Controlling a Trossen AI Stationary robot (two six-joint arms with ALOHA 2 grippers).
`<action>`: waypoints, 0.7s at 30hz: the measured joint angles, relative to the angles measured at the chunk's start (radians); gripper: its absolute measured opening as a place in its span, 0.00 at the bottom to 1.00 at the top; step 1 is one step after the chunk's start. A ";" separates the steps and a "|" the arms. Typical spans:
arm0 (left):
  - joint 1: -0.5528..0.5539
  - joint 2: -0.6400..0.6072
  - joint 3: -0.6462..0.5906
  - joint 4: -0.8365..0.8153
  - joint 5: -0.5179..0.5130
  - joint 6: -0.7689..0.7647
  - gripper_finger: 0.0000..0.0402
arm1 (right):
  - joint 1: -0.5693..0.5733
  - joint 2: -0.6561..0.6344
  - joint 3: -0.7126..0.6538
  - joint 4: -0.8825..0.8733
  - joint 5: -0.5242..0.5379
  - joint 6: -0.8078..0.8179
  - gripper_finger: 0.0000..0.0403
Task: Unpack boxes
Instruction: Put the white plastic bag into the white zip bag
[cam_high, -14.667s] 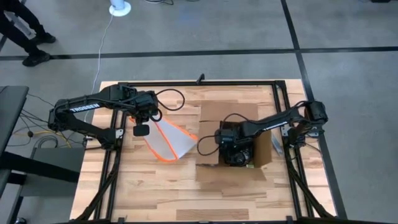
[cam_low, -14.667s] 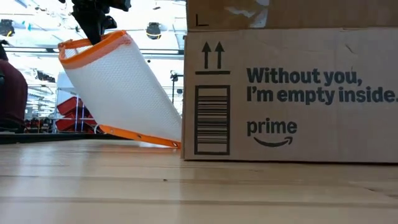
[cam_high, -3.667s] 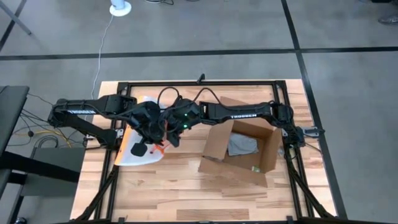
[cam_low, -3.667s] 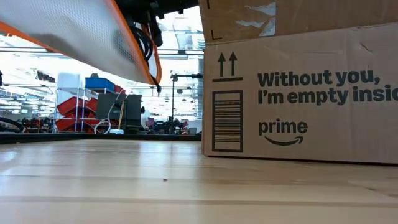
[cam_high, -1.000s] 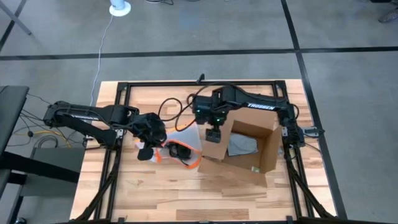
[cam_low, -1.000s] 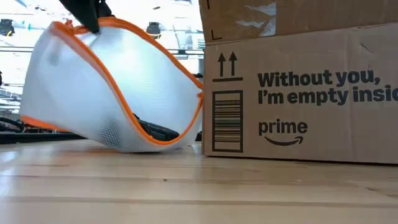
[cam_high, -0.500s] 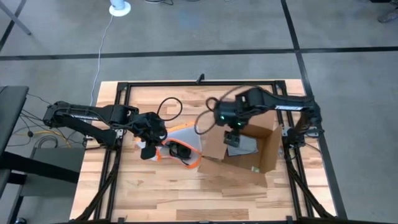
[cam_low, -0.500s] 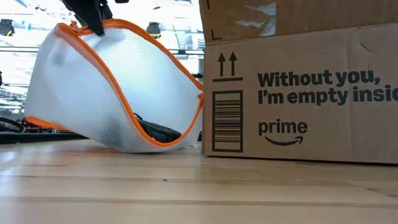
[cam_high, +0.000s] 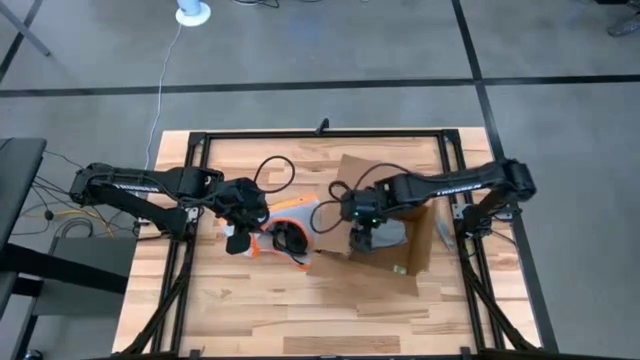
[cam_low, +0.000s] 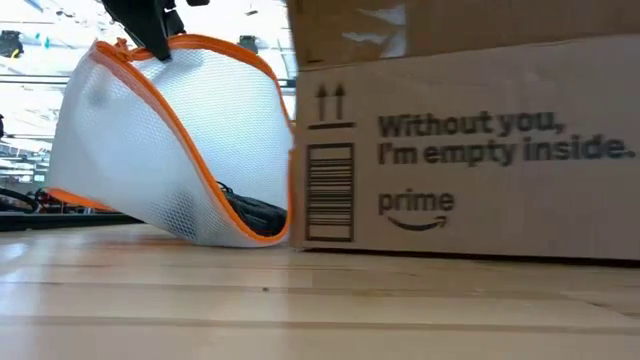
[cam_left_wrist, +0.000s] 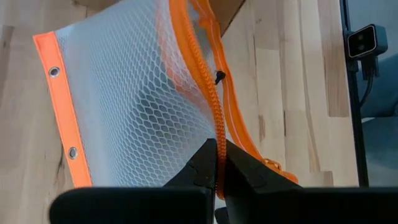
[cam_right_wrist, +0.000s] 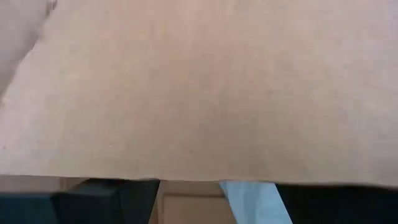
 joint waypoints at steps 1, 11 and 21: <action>0.000 0.000 0.000 0.000 0.004 0.000 0.00 | -0.009 0.001 0.014 -0.002 0.000 -0.008 0.67; 0.000 0.000 0.000 0.022 0.003 0.037 0.00 | -0.121 -0.001 0.105 0.209 0.002 -0.121 0.67; 0.000 0.000 0.000 0.020 0.002 0.037 0.00 | -0.192 0.128 0.101 0.359 0.002 -0.158 0.67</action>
